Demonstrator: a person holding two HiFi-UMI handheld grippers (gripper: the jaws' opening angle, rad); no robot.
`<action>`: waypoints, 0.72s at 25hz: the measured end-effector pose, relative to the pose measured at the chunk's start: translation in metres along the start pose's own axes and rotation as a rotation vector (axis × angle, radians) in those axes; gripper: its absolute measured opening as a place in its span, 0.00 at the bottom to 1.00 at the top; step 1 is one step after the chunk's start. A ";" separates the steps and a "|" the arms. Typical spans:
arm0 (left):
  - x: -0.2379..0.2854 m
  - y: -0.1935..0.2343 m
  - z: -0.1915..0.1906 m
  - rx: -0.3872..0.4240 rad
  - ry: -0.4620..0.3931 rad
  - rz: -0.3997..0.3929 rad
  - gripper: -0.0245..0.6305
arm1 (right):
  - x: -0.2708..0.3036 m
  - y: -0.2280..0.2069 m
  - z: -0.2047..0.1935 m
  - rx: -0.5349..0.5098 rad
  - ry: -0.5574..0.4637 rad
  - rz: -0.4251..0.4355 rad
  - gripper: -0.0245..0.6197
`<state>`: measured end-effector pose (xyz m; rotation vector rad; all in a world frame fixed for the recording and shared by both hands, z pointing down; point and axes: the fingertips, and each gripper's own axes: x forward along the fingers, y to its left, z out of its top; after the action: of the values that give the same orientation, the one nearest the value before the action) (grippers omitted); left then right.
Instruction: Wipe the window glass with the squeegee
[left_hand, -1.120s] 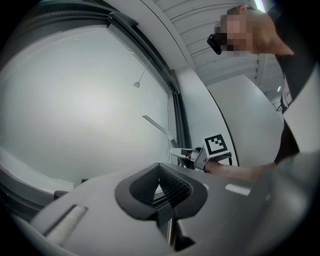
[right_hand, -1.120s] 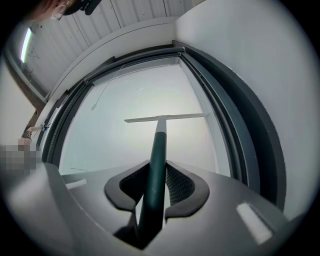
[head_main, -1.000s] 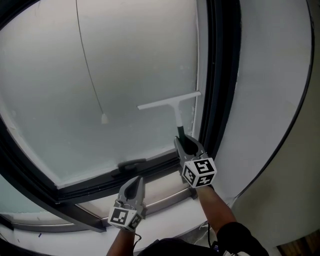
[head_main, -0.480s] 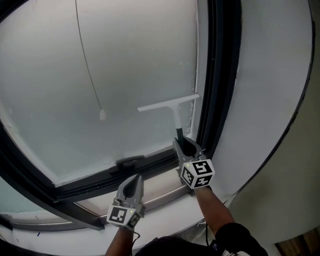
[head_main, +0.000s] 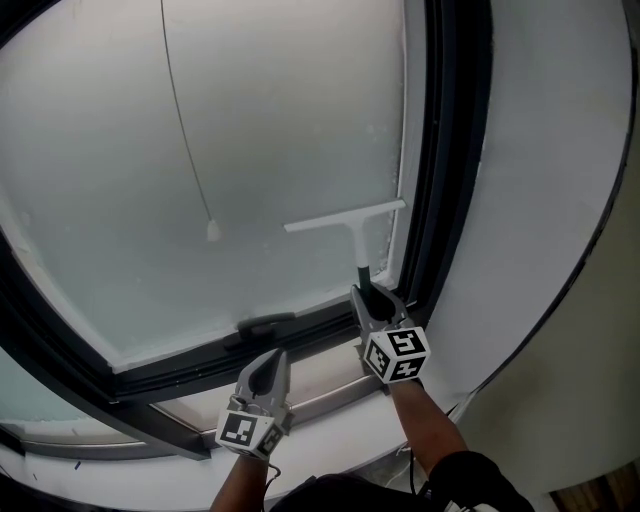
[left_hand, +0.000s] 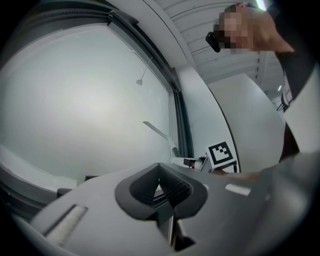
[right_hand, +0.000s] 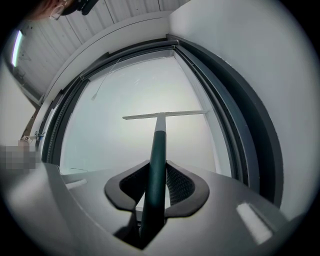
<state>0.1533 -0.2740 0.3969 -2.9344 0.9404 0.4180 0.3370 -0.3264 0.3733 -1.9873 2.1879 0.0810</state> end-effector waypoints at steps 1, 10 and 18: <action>0.000 0.001 -0.001 -0.003 0.003 0.002 0.04 | 0.000 0.000 -0.001 0.002 0.003 0.001 0.18; 0.004 -0.002 -0.008 -0.020 0.009 -0.011 0.04 | -0.008 0.000 -0.017 0.004 0.037 0.007 0.18; 0.005 -0.005 -0.015 -0.028 0.018 -0.018 0.04 | -0.013 -0.001 -0.032 0.010 0.065 0.006 0.18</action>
<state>0.1641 -0.2743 0.4097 -2.9743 0.9164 0.4081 0.3360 -0.3190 0.4070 -2.0058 2.2297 0.0065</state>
